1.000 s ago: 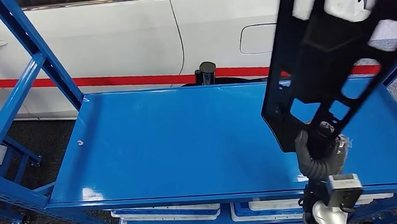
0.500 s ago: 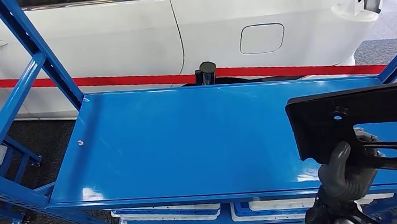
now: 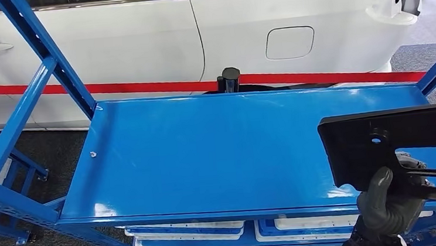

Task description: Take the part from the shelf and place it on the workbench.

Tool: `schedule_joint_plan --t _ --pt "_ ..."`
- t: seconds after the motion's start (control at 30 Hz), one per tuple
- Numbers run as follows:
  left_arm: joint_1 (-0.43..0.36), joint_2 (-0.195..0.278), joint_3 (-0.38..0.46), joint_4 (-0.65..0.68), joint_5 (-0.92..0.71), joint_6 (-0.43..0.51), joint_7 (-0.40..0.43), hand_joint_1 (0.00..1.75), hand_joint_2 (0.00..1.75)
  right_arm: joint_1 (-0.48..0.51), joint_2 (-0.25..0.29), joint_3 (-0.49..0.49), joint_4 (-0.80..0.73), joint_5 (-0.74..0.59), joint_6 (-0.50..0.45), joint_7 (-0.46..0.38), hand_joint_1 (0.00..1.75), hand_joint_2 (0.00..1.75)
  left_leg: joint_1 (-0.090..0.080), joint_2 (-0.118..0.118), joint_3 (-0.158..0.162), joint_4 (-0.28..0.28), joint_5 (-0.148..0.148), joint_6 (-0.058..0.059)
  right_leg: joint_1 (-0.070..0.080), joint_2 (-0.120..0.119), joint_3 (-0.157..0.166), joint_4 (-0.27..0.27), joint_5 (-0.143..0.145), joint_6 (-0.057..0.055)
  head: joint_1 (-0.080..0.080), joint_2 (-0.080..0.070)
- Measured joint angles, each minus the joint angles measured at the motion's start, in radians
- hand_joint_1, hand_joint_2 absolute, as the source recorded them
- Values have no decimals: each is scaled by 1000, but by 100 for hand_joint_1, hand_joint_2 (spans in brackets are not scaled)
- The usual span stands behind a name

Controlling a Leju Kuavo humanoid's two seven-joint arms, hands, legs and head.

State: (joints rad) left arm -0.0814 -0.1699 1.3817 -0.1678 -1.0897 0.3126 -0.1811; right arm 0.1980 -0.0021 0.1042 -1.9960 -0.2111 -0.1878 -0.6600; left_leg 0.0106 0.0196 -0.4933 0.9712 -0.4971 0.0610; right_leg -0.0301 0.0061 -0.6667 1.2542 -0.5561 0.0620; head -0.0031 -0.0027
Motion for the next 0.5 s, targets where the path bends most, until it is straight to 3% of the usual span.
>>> schedule_joint_plan --t 0.07,0.1,0.13,0.27,0.33,0.4,0.43,0.47,0.5 --pt "0 0 0 0 -1 -2 -2 0 175 2 0 -5 -3 3 -3 0 175 175 5 -1 -2 10 -5 -12 -10 -5 67 -124 44 26 0 0" --pt "0 1 0 0 -2 -3 -3 0 175 4 0 -7 -4 5 -5 0 175 175 5 -2 -8 17 -9 -22 -11 -5 98 -179 61 32 3 0" --pt "0 2 0 0 -4 -5 -5 0 175 6 0 -8 -6 7 -8 0 175 175 3 -4 -14 25 -12 -30 -11 -5 116 -213 66 30 4 0" --pt "0 3 -1 0 -9 -12 -10 0 175 19 0 -16 -11 12 -14 0 175 175 2 -10 -31 48 -24 -48 -12 1 107 -214 64 -2 0 0" --pt "0 4 -1 0 -10 -15 -10 0 175 24 0 -19 -12 12 -14 0 175 175 7 -12 -57 106 -76 -54 -11 0 96 -215 73 -21 -1 0" --pt "0 4 -1 0 -10 -17 -10 0 175 29 0 -20 -13 12 -14 0 175 175 8 -13 -105 224 -153 -56 -3 -1 80 -215 83 -39 -2 0" --pt "0 4 -1 0 -10 -17 -10 0 175 32 0 -22 -13 12 -14 0 175 175 8 -13 -124 276 -178 -55 2 -1 72 -214 89 -46 -2 0" --pt "0 4 -1 0 -10 -17 -10 0 175 34 -1 -22 -13 12 -14 0 175 175 8 -14 -130 301 -184 -52 6 -1 64 -214 94 -51 -2 0" --pt "0 4 -1 0 -10 -17 -10 0 175 36 -1 -23 -13 12 -14 0 175 175 7 -14 -117 292 -170 -47 11 -1 57 -214 100 -53 -2 0"
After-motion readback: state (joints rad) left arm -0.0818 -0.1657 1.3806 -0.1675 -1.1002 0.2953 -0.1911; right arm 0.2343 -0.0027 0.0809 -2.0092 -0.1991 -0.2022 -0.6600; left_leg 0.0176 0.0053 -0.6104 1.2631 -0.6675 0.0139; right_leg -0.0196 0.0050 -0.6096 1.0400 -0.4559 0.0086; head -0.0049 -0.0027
